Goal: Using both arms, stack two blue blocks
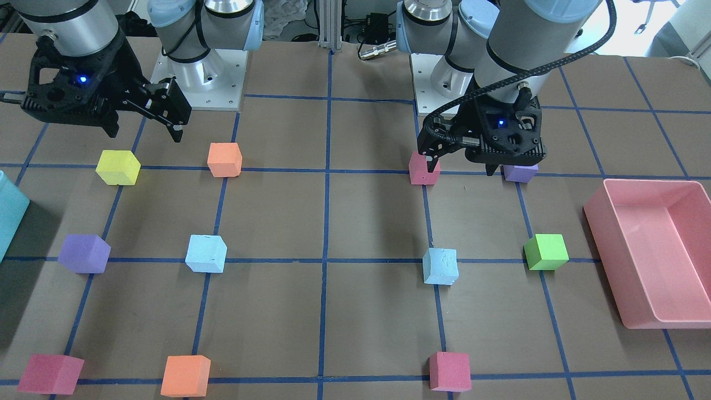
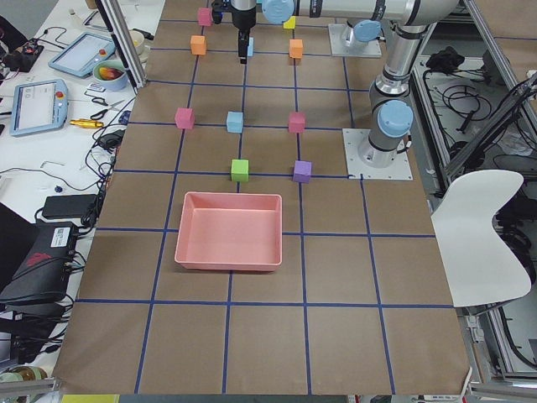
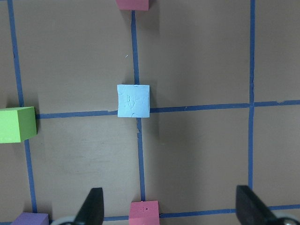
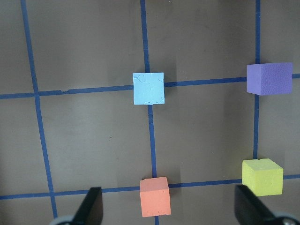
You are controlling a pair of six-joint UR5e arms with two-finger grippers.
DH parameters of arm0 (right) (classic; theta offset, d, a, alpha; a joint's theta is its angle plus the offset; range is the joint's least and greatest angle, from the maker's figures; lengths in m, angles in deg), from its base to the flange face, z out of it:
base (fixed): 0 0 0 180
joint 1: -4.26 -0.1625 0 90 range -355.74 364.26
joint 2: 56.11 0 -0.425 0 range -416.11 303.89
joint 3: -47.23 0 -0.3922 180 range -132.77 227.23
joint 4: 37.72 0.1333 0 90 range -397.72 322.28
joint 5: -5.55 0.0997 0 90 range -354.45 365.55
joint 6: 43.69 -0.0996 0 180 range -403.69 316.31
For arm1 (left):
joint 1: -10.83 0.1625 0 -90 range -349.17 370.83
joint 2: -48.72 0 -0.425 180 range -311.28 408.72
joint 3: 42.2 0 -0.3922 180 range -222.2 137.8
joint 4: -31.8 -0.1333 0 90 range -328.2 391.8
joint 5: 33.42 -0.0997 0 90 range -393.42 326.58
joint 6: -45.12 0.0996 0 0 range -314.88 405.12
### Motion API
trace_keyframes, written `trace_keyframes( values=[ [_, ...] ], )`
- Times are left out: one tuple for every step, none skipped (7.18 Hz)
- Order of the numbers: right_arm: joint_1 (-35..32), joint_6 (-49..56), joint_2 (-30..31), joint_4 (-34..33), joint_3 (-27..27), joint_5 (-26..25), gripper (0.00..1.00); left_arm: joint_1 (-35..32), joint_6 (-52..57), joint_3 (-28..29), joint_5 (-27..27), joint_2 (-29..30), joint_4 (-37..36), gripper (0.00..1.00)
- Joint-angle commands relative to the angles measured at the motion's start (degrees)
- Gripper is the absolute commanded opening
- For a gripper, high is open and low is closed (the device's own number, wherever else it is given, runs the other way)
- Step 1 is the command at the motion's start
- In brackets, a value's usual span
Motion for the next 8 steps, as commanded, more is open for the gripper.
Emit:
trace_keyframes(
  values=[
    [0.0,0.0,0.0,0.0,0.0,-0.1,1.0,0.0,0.0,0.0,0.0,-0.2,0.0,1.0],
    [0.0,0.0,-0.1,0.0,0.1,0.4,1.0,0.0,0.0,0.0,0.1,0.0,0.1,1.0],
    [0.0,0.0,-0.1,0.0,0.1,0.4,1.0,0.0,0.0,0.0,0.1,0.0,0.1,1.0],
    [-0.1,0.0,-0.1,0.0,0.1,0.4,1.0,0.0,0.0,-0.1,0.1,0.2,0.1,1.0],
    [0.0,0.0,-0.1,0.0,0.2,0.4,1.0,0.0,-0.2,-0.1,0.2,1.2,0.0,1.0],
    [0.0,0.0,-0.1,0.1,0.0,-0.2,1.0,0.0,-0.5,-0.4,0.9,2.0,-0.2,1.0],
    [0.0,0.0,-0.1,0.1,-0.1,-0.2,1.0,-0.3,-2.4,-2.0,0.8,3.0,-2.2,1.0],
    [0.0,0.0,0.0,0.2,-0.2,0.0,1.0,-0.4,-2.1,-5.4,0.7,4.1,-7.3,1.0]
  ],
)
